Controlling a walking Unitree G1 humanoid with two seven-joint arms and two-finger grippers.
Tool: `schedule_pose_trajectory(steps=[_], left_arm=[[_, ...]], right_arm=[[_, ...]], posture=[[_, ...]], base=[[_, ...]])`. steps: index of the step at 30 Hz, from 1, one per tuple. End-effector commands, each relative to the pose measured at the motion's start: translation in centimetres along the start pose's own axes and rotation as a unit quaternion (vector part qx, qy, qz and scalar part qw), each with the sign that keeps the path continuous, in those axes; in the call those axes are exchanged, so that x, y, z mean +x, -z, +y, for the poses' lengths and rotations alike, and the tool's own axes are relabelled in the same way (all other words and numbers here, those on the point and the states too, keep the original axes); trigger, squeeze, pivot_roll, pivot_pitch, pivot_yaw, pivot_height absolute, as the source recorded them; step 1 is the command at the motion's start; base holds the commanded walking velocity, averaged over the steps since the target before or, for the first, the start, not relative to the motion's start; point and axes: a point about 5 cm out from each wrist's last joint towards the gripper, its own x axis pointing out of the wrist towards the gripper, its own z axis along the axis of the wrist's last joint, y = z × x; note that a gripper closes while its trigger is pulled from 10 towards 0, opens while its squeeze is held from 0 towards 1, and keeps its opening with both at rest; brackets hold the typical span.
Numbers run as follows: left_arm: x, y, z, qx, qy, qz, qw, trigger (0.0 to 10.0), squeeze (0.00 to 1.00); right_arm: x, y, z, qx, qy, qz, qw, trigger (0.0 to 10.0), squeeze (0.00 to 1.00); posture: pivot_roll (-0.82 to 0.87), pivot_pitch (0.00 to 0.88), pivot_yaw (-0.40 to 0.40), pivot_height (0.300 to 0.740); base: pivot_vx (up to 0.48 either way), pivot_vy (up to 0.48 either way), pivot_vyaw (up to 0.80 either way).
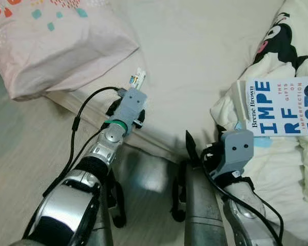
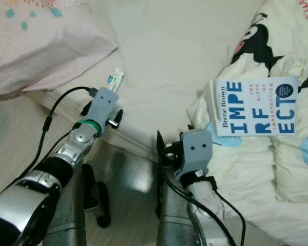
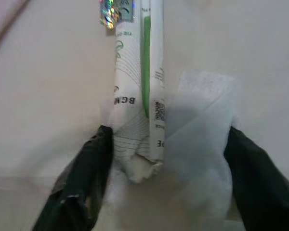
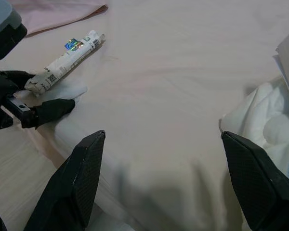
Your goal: Clean up the room
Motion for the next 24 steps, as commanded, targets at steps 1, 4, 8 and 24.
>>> schedule_pose_trajectory(steps=[1, 4, 8, 24], left_arm=[[-0.8, 3.9, -0.8, -0.012, 0.013, 0.081, 0.997, 0.0, 0.00], [-0.6, 3.3, -0.9, -0.004, 0.011, 0.069, 0.998, 0.0, 0.00], [-0.5, 3.0, -0.8, 0.004, 0.008, 0.060, 0.998, 0.0, 0.00], [-0.6, 2.3, 2.0, -0.034, -0.032, 0.018, 0.999, 0.0, 0.00]], right_arm=[[-0.7, 0.7, 0.0, 0.002, 0.005, 0.019, 1.000, 10.0, 0.00], [-0.7, 0.7, 0.0, 0.002, 0.006, 0.019, 1.000, 10.0, 0.00], [-0.7, 0.7, -0.1, 0.001, 0.007, 0.019, 1.000, 10.0, 0.00], [0.7, 0.6, -0.3, -0.001, 0.003, 0.004, 1.000, 10.0, 0.00]], posture=[[-0.19, 0.434, 0.111, 0.601], [-0.19, 0.433, 0.111, 0.601], [-0.19, 0.424, 0.112, 0.601], [-0.15, 0.335, 0.105, 0.601]], base=[[0.000, 0.000, 0.00], [0.000, 0.000, 0.00], [0.000, 0.000, 0.00], [0.000, 0.000, 0.00]])
